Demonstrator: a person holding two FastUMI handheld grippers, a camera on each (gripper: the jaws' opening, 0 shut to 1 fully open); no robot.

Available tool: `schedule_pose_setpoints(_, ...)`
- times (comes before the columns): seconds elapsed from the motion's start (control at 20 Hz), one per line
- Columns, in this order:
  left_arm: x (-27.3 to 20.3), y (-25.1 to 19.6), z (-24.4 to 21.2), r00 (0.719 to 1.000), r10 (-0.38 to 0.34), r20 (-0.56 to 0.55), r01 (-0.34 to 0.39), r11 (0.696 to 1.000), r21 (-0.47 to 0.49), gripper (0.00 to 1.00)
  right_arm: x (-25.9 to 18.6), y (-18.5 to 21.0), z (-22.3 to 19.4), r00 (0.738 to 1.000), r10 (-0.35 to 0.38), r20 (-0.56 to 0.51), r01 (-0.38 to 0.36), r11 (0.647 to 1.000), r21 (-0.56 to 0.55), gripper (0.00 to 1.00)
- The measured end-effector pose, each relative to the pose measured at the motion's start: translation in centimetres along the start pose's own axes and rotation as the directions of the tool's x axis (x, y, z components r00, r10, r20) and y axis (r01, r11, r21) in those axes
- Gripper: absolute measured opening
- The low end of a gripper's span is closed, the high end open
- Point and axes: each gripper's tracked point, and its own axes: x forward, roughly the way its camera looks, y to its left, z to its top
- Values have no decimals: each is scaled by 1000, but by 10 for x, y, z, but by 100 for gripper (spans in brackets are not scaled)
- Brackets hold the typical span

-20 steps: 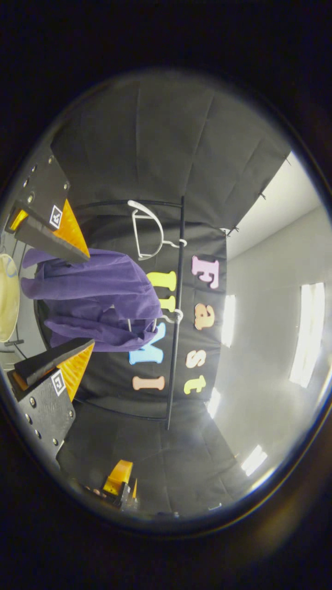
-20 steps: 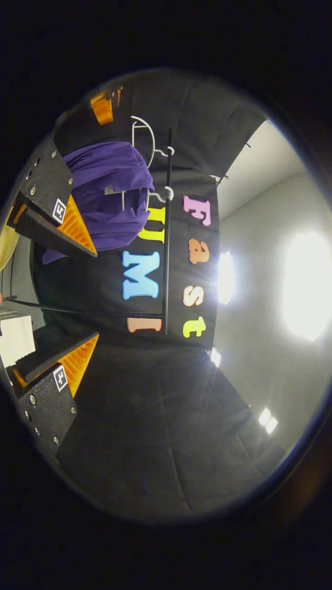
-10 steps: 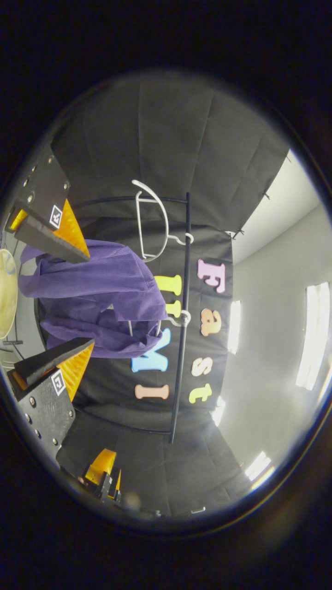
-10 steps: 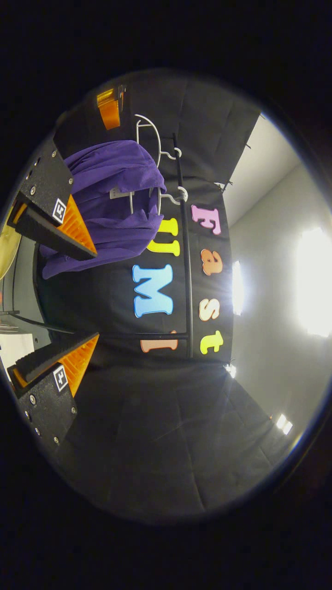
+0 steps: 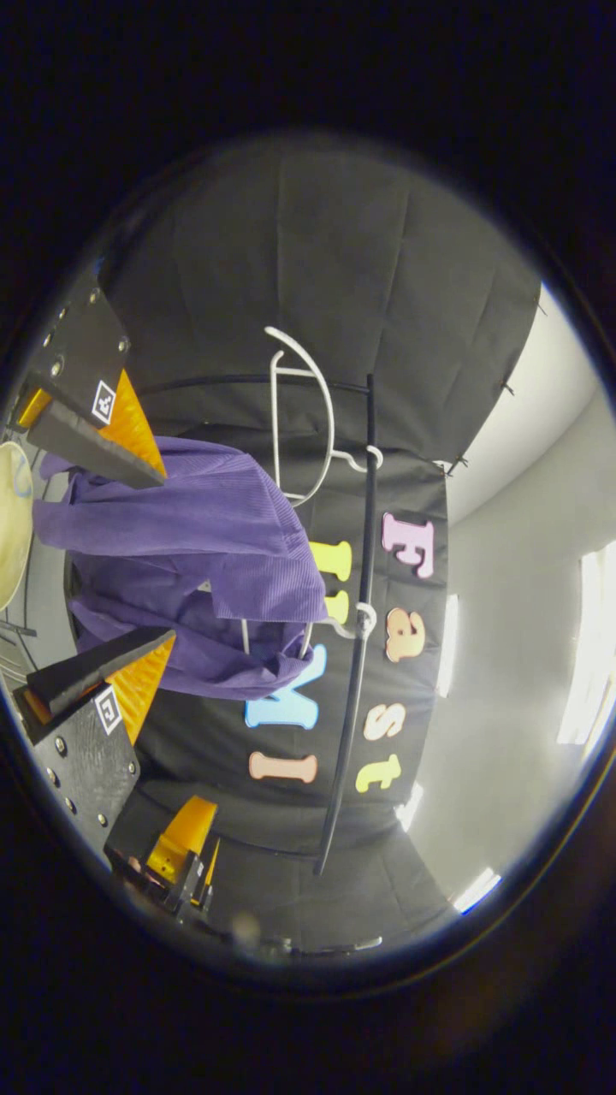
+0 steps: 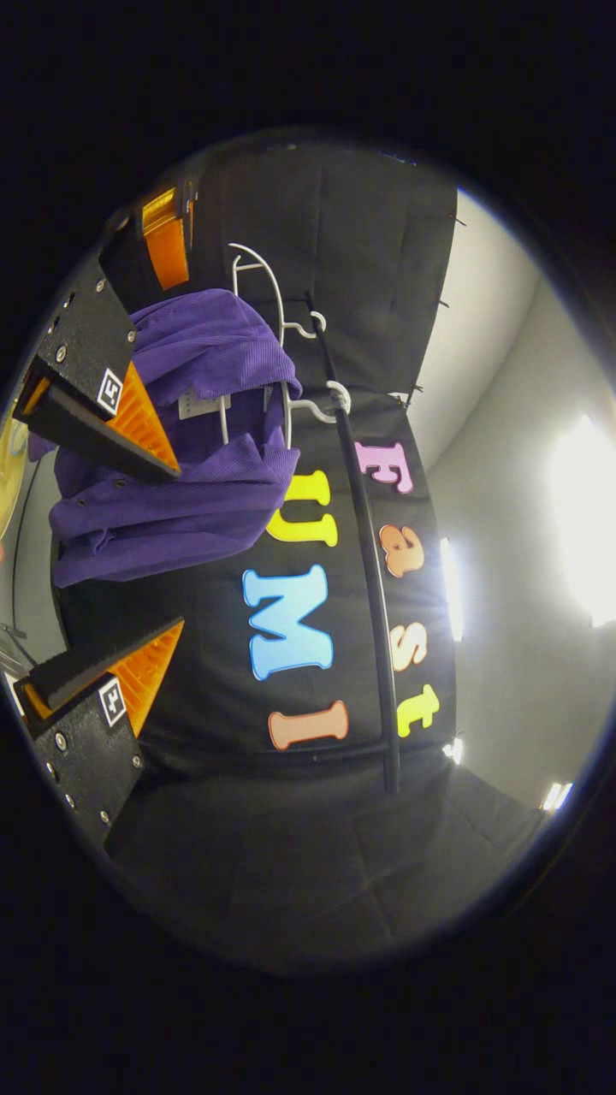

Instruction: Grasp the clothes on the hanger with both hands and then place them into the laundry hamper below.

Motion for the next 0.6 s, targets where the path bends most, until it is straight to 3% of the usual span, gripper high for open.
schedule_pose_setpoints(0.25,58,-14,2,999,39,4,-39,999,-11,94,54,31,-6,985,170,-11,-170,985,-20,95)
schedule_pose_setpoints(0.6,132,-7,-4,991,136,8,-136,991,-3,94,122,46,-27,957,284,-51,-286,958,-29,95)
